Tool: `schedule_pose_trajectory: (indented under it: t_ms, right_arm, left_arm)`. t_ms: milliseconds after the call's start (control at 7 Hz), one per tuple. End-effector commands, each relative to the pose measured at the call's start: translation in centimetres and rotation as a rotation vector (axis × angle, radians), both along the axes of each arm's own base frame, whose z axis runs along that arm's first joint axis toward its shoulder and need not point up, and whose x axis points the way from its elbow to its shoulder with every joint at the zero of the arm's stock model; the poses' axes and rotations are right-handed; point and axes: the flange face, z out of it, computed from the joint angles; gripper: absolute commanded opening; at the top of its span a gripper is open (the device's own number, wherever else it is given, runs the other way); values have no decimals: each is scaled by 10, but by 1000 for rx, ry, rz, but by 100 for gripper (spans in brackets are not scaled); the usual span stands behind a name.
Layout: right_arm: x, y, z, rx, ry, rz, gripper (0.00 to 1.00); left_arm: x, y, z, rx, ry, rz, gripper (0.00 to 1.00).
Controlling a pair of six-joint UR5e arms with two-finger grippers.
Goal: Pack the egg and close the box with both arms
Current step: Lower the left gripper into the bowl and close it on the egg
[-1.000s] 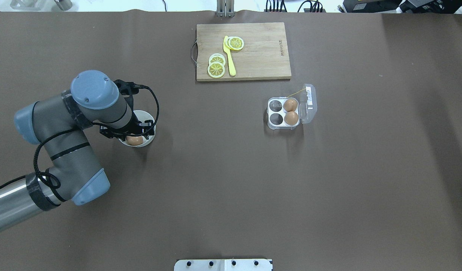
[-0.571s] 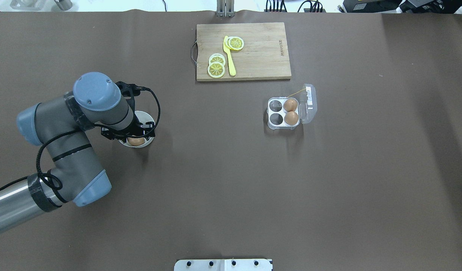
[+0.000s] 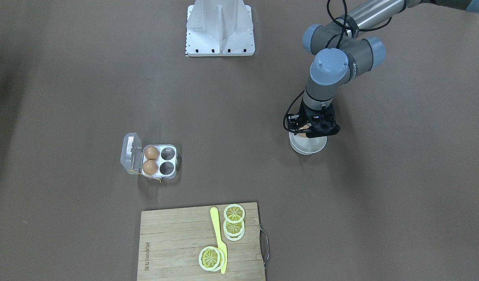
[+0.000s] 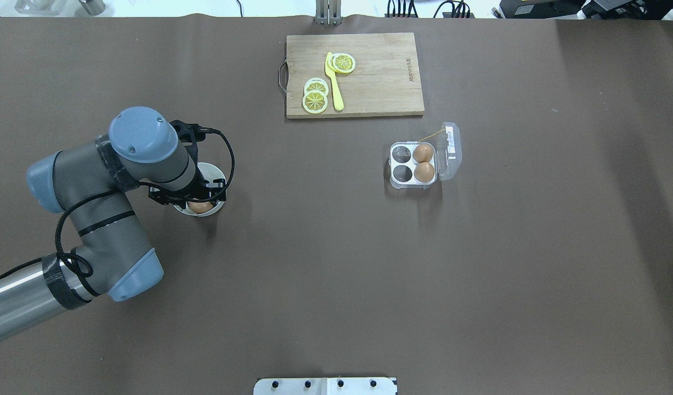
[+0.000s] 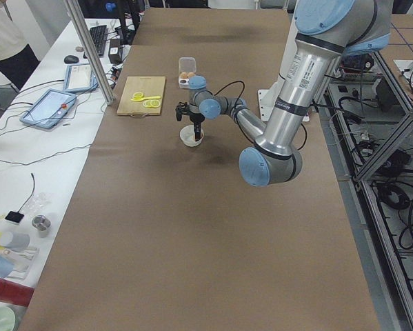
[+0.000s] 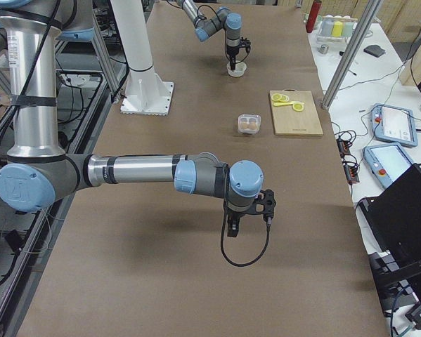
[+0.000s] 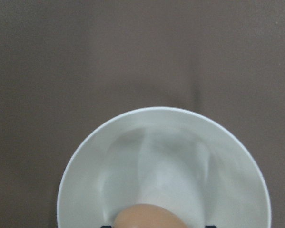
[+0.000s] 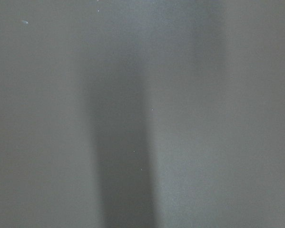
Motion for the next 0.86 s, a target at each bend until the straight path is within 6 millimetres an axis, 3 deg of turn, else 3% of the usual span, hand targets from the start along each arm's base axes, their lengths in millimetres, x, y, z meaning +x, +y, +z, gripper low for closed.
schedule_pose_trajectory:
  t_ms: [0, 286, 429, 714]
  right_arm:
    - [1, 1, -2, 3, 0, 2, 100]
    - [1, 0, -4, -6, -1, 12, 100]
    - [0, 0, -4, -6, -1, 11, 100]
    - [0, 0, -4, -4, 1, 10, 100]
  left_arm:
    - [1, -1, 3, -4, -5, 0, 71]
    - [2, 0, 3, -4, -5, 2, 71]
    - [2, 0, 3, -4, -5, 2, 66]
    - [1, -1, 5, -6, -8, 0, 41]
